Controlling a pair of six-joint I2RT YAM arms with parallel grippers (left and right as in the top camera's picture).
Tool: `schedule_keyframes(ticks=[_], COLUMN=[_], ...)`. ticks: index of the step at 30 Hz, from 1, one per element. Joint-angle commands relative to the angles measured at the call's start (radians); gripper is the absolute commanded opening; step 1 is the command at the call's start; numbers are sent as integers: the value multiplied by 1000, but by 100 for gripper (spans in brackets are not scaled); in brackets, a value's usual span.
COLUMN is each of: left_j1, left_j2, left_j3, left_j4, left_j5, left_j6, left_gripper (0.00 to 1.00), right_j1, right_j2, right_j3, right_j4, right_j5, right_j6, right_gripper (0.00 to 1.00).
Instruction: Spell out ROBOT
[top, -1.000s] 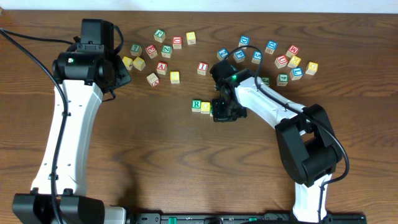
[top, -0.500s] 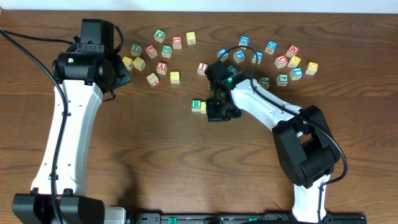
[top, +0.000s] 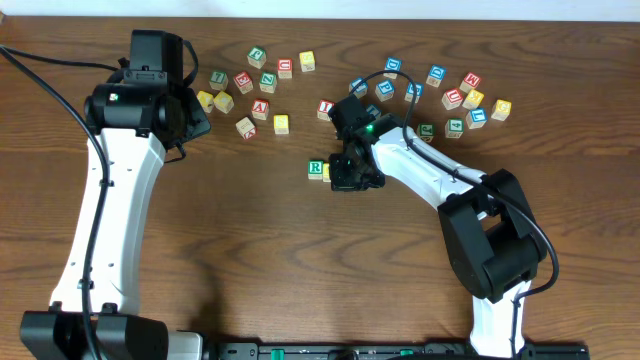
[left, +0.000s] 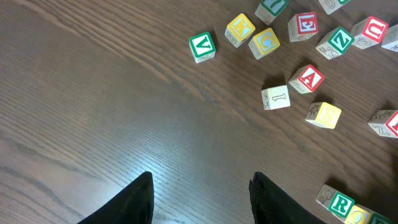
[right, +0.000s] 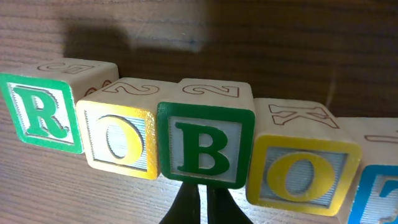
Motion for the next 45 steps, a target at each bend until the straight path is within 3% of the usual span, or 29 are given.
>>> schedule_keyframes(ticks=[1, 8, 12, 19, 45], left_j1=[-2, -2, -2, -2, -2], left_j2=[13, 27, 40, 43, 43], left_j3=[-9, -10, -10, -10, -10], left_j4=[0, -2, -8, -8, -8], left_j5=[-5, -5, -5, -5, -5], left_j6=[6, 6, 6, 6, 6], left_gripper=[49, 49, 49, 49, 49], right_j1=[3, 1, -29, -61, -58], right_j2=[3, -55, -138, -124, -58], right_j3=[11, 84, 94, 64, -72], right_j4=[-14, -67, -134, -230, -128], right_j5=[-6, 19, 131, 153, 183], right_j6=[8, -28, -26, -26, -11], right_gripper=[1, 1, 1, 1, 1])
